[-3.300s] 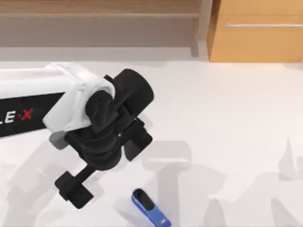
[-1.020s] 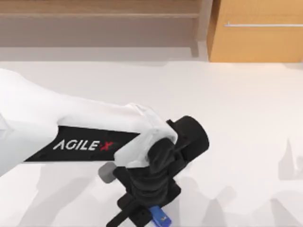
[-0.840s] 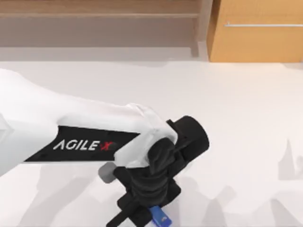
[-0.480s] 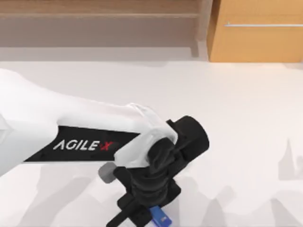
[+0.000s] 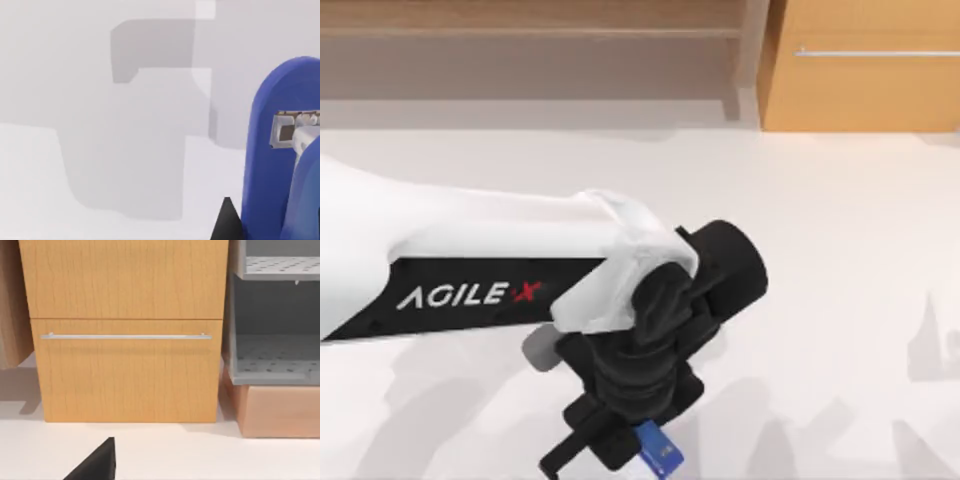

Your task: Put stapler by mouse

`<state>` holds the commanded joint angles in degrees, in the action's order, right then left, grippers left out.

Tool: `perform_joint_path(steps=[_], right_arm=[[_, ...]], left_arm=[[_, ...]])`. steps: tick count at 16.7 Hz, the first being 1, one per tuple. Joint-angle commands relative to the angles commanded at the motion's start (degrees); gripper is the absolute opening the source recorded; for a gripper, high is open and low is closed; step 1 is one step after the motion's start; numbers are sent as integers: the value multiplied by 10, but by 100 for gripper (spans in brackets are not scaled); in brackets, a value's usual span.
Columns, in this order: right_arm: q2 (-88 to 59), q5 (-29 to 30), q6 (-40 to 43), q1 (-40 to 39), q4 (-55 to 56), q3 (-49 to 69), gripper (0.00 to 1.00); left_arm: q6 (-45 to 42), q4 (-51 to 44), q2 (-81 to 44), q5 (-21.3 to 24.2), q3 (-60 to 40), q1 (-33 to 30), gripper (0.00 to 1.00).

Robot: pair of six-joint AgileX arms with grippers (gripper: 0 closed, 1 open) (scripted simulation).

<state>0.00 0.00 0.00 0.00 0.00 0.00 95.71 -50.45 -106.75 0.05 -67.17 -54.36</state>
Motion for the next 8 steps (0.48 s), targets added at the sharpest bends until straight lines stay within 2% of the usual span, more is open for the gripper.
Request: perform_joint_path(steps=[4, 8], right_arm=[[0, 0, 0, 0, 0, 0, 100], [0, 0, 0, 0, 0, 0, 100]], left_arm=[[-6, 1, -3, 1, 0, 4, 0], [-89, -1, -6, 7, -12, 60, 0]])
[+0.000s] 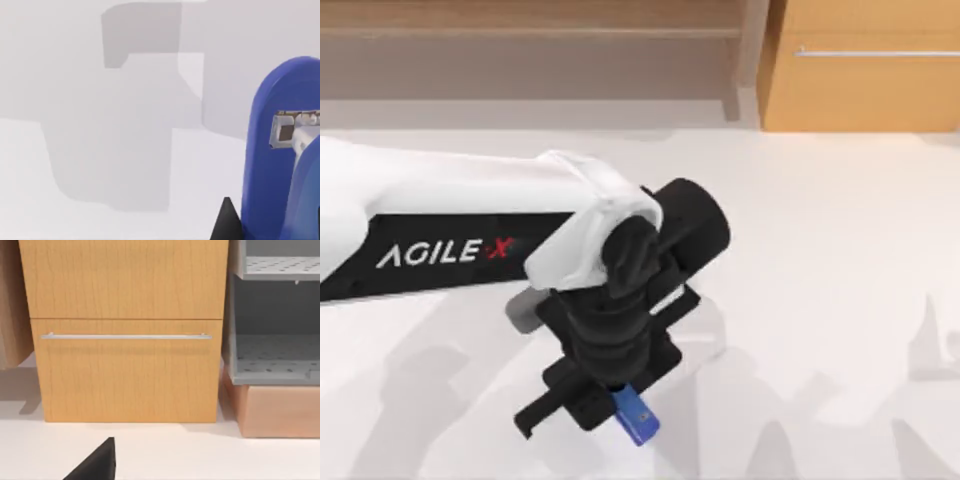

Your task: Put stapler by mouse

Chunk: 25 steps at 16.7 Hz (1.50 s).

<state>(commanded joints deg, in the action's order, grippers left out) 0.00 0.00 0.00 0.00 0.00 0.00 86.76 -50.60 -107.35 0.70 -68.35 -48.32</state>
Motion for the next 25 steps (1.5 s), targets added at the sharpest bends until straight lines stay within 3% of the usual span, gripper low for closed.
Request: perform_joint_path(steps=[4, 13, 17, 21, 25], right_arm=[[0, 0, 0, 0, 0, 0, 100], [0, 0, 0, 0, 0, 0, 100], [0, 0, 0, 0, 0, 0, 100], [0, 0, 0, 0, 0, 0, 100], [0, 0, 0, 0, 0, 0, 100]], left_arm=[[-175, -11, -9, 6, -17, 109, 0], [-734, -52, -32, 9, -31, 442, 0], [-937, -54, -30, 18, -34, 574, 0], [-1048, -50, -20, 33, -42, 660, 0], [-1066, -48, -16, 37, -45, 675, 0]])
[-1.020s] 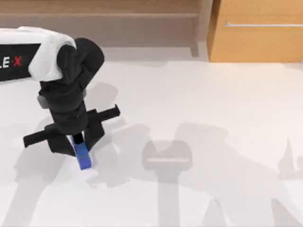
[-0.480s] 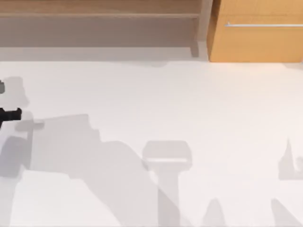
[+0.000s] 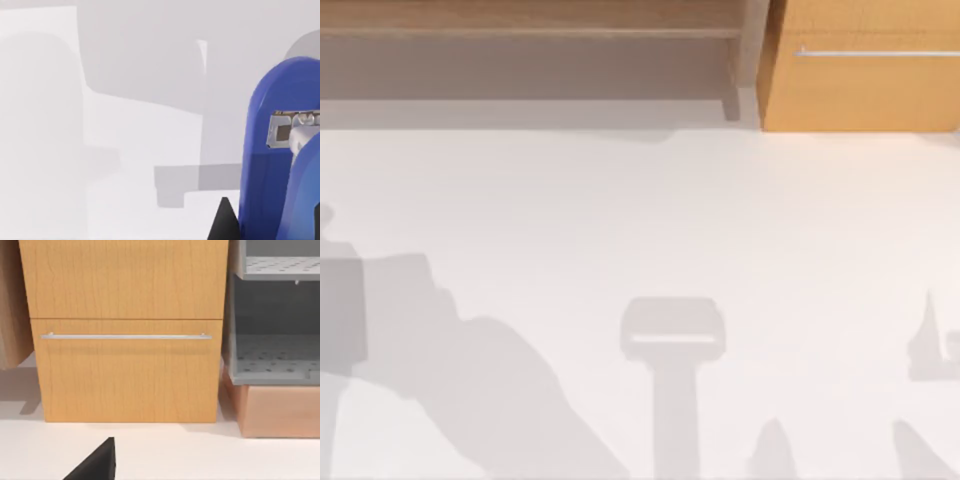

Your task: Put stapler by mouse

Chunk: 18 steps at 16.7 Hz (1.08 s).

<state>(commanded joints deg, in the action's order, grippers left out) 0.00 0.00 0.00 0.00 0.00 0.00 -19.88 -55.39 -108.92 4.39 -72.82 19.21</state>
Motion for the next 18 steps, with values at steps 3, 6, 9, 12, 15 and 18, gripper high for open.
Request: perform_joint_path(steps=[3, 6, 9, 12, 15, 18], right_arm=[[0, 0, 0, 0, 0, 0, 100], [0, 0, 0, 0, 0, 0, 100], [0, 0, 0, 0, 0, 0, 100], [0, 0, 0, 0, 0, 0, 100], [0, 0, 0, 0, 0, 0, 100], [0, 0, 0, 0, 0, 0, 100]], left_arm=[[0, 0, -2, -2, 2, -2, 0], [-1, 0, -2, -4, 2, -2, 0], [-3, 1, -1, -12, 1, -2, 0], [-4, 4, 1, -26, 1, -1, 0], [-5, 7, 2, -43, 2, -1, 0], [-5, 12, 3, -59, 4, 0, 0]])
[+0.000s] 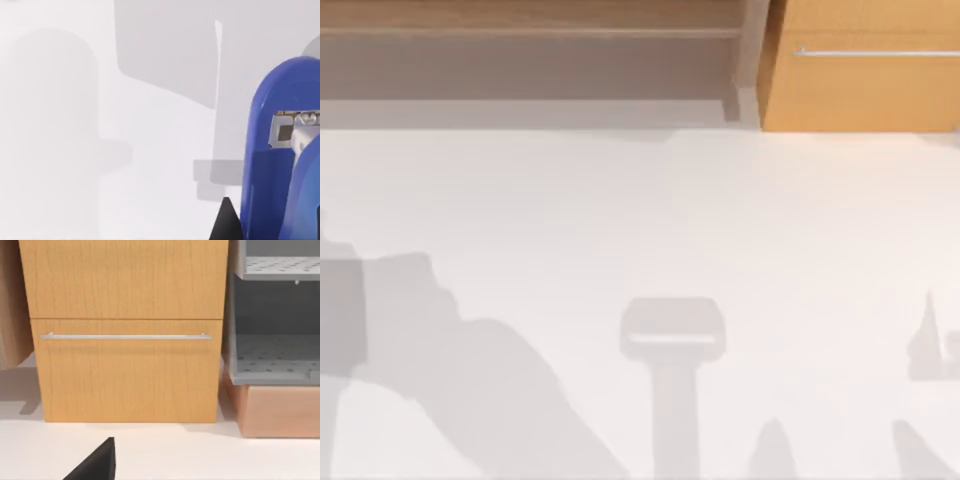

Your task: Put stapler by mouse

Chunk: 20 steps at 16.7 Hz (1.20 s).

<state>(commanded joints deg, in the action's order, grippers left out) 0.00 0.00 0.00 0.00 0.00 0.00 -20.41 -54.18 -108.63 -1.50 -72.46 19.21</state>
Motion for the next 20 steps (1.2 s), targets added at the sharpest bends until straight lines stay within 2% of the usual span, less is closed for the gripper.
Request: perform_joint_path(steps=[5, 14, 20], right_arm=[[0, 0, 0, 0, 0, 0, 100], [0, 0, 0, 0, 0, 0, 100], [0, 0, 0, 0, 0, 0, 100]], left_arm=[[2, 15, 1, -5, 3, 0, 0], [8, 51, -22, 55, 26, -3, 0], [8, 52, -30, 59, 34, -3, 0]])
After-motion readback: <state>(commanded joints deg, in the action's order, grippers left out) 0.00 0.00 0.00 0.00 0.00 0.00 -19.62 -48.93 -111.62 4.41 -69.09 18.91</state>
